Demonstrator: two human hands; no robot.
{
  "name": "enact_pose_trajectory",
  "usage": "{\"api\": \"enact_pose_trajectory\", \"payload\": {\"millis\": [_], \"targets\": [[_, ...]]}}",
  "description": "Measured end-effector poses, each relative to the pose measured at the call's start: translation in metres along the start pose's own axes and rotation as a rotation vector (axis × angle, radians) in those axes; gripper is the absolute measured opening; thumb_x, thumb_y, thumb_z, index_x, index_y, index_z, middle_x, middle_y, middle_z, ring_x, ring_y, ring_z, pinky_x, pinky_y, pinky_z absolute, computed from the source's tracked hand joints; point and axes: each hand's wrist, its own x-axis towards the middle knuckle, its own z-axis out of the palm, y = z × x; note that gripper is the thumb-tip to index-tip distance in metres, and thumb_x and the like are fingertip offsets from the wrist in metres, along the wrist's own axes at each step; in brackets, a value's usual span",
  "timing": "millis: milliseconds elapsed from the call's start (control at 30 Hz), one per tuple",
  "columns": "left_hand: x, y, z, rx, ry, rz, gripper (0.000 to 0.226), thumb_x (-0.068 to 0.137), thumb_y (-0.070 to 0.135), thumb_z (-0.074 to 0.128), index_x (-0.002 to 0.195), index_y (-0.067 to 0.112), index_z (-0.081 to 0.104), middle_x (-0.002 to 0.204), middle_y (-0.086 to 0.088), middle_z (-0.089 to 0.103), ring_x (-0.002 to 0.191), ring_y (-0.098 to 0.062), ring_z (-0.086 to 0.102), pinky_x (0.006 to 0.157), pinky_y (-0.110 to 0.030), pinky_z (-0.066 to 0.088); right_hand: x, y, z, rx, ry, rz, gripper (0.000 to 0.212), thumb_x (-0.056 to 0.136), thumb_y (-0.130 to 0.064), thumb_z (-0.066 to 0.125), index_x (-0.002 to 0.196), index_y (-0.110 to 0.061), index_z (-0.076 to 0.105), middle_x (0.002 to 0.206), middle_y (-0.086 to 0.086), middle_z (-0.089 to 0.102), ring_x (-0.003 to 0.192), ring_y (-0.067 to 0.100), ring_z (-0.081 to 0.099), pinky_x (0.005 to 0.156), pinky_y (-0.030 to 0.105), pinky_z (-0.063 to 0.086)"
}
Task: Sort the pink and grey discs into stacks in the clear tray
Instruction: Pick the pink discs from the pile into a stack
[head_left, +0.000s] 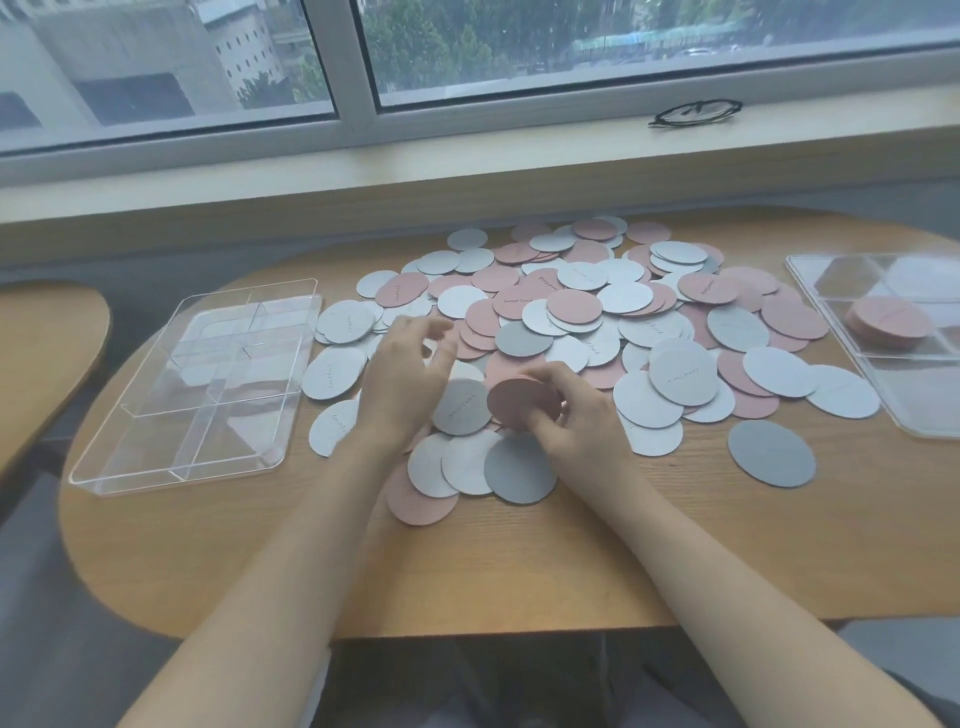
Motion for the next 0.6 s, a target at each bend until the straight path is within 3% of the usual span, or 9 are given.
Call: {"api": "enact_pose_trajectory", "payload": {"millis": [67, 167, 267, 367, 433, 500, 567, 600], "targets": [[0.025, 0.000, 0.009, 0.145, -0.058, -0.070, 0.036, 0.097, 0.032, 0.056, 0.130, 0.020, 0.061, 0.125, 0.000, 0.057, 0.110, -0.019, 0.057, 0.096, -0.040, 0.048, 0.000, -0.002, -0.002, 0.027, 0.002, 0.035, 0.028, 0.082, -0.003, 0.066, 0.105, -0.020, 0.066, 0.087, -0.016, 0.067, 0.069, -0.008, 0.055, 0.064, 0.006, 0.038], [0.049, 0.002, 0.027, 0.336, -0.158, -0.112, 0.050, 0.094, 0.043, 0.058, 0.138, 0.019, 0.056, 0.138, -0.004, 0.051, 0.127, -0.027, 0.047, 0.103, -0.043, 0.044, 0.000, -0.002, -0.001, 0.049, 0.013, 0.051, 0.028, 0.083, -0.004, 0.065, 0.104, -0.021, 0.065, 0.088, -0.015, 0.068, 0.068, -0.007, 0.056, 0.063, 0.007, 0.038], [0.061, 0.005, 0.041, 0.489, -0.193, -0.124, 0.059, 0.088, 0.059, 0.062, 0.132, 0.019, 0.059, 0.136, -0.006, 0.050, 0.129, -0.029, 0.043, 0.103, -0.042, 0.042, 0.000, -0.001, -0.002, 0.071, 0.031, 0.072, 0.029, 0.082, -0.003, 0.064, 0.103, -0.022, 0.065, 0.085, -0.017, 0.067, 0.069, -0.006, 0.056, 0.062, 0.007, 0.038], [0.070, 0.004, 0.045, 0.534, -0.171, -0.133, 0.061, 0.082, 0.060, 0.068, 0.126, 0.018, 0.061, 0.131, -0.007, 0.052, 0.129, -0.028, 0.043, 0.102, -0.041, 0.041, 0.000, -0.002, -0.001, 0.086, 0.028, 0.080, 0.028, 0.082, -0.002, 0.064, 0.104, -0.020, 0.065, 0.084, -0.016, 0.066, 0.067, -0.006, 0.056, 0.062, 0.009, 0.039], [0.077, 0.003, 0.047, 0.526, -0.184, -0.156, 0.056, 0.079, 0.057, 0.072, 0.117, 0.018, 0.062, 0.126, -0.007, 0.054, 0.125, -0.029, 0.046, 0.097, -0.040, 0.042, 0.000, -0.002, -0.001, 0.084, 0.020, 0.076, 0.028, 0.082, -0.003, 0.063, 0.104, -0.020, 0.064, 0.085, -0.013, 0.067, 0.067, -0.005, 0.055, 0.062, 0.009, 0.039], [0.080, 0.003, 0.047, 0.488, -0.183, -0.174, 0.044, 0.073, 0.055, 0.077, 0.095, 0.019, 0.062, 0.115, -0.007, 0.059, 0.114, -0.030, 0.053, 0.082, -0.038, 0.044, 0.000, -0.001, 0.000, 0.085, 0.018, 0.079, 0.028, 0.081, -0.002, 0.063, 0.104, -0.020, 0.064, 0.086, -0.013, 0.067, 0.067, -0.006, 0.055, 0.063, 0.009, 0.039], [0.079, 0.004, 0.044, 0.405, -0.174, -0.190, 0.040, 0.069, 0.048, 0.083, 0.074, 0.021, 0.053, 0.100, -0.006, 0.063, 0.101, -0.031, 0.060, 0.070, -0.035, 0.041, 0.001, -0.001, 0.000, 0.081, 0.020, 0.079, 0.029, 0.081, -0.003, 0.063, 0.104, -0.020, 0.065, 0.086, -0.013, 0.067, 0.068, -0.007, 0.055, 0.063, 0.009, 0.039], [0.078, 0.006, 0.043, 0.344, -0.178, -0.207, 0.040, 0.069, 0.043, 0.085, 0.074, 0.022, 0.051, 0.096, -0.005, 0.063, 0.097, -0.030, 0.060, 0.070, -0.035, 0.043, 0.000, -0.001, 0.000, 0.078, 0.021, 0.079, 0.028, 0.081, -0.003, 0.063, 0.104, -0.020, 0.064, 0.086, -0.013, 0.067, 0.068, -0.007, 0.055, 0.063, 0.009, 0.039]]}}
